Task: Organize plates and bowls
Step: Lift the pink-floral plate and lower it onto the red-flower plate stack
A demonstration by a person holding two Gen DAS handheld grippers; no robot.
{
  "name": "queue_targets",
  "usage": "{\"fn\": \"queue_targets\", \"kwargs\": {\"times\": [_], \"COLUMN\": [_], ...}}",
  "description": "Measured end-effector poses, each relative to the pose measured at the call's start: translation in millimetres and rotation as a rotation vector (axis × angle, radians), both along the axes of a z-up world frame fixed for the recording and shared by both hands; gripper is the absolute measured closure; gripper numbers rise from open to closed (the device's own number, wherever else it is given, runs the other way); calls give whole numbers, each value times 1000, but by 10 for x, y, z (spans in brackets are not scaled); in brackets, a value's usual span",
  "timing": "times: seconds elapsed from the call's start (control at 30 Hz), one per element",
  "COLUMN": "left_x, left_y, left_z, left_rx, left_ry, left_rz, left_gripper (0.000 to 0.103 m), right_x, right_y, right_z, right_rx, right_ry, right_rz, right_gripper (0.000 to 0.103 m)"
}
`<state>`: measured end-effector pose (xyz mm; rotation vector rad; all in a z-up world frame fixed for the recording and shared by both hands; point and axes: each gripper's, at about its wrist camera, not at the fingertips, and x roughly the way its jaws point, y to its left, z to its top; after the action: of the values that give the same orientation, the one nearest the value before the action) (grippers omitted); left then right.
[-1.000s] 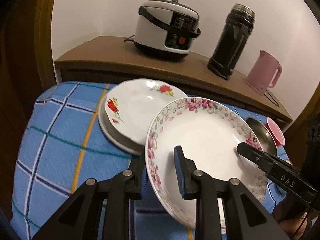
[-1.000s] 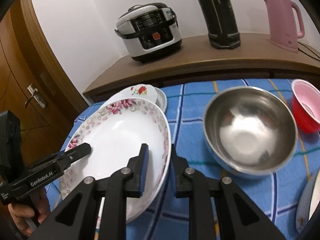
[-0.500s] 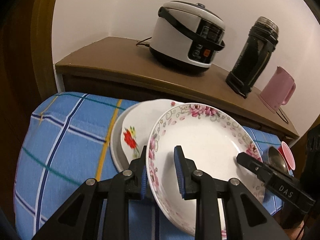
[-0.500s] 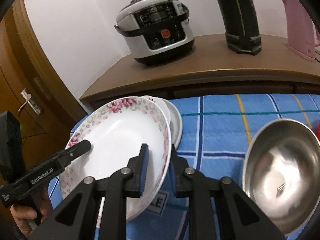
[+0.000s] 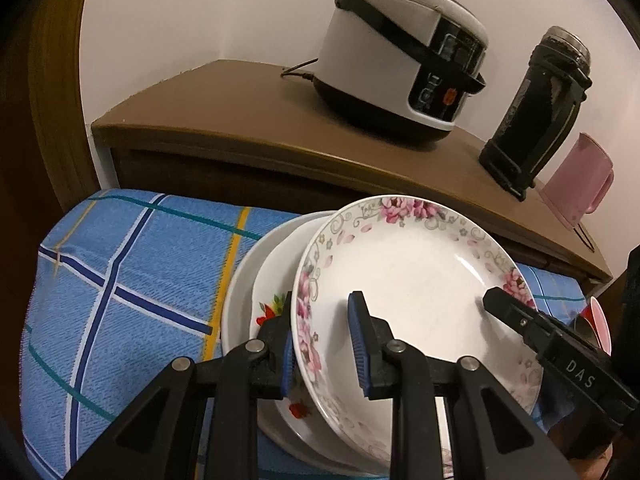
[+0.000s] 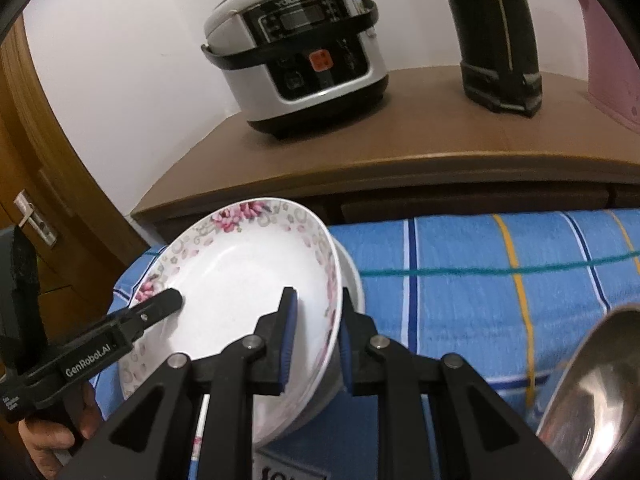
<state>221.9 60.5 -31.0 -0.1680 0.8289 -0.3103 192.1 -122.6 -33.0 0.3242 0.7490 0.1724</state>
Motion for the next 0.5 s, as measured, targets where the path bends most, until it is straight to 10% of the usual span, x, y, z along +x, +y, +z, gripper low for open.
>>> {"fn": "queue_targets", "kwargs": {"times": [0.5], "left_x": [29], "left_y": [-15], "left_z": [-20], "left_rx": [20], "left_ry": [-45], "left_rz": [26], "left_gripper": [77], "right_x": [96], "right_y": [52], "right_z": [-129], "right_rx": [-30], "right_ry": [-15], "right_rz": [4], "right_gripper": [83]}}
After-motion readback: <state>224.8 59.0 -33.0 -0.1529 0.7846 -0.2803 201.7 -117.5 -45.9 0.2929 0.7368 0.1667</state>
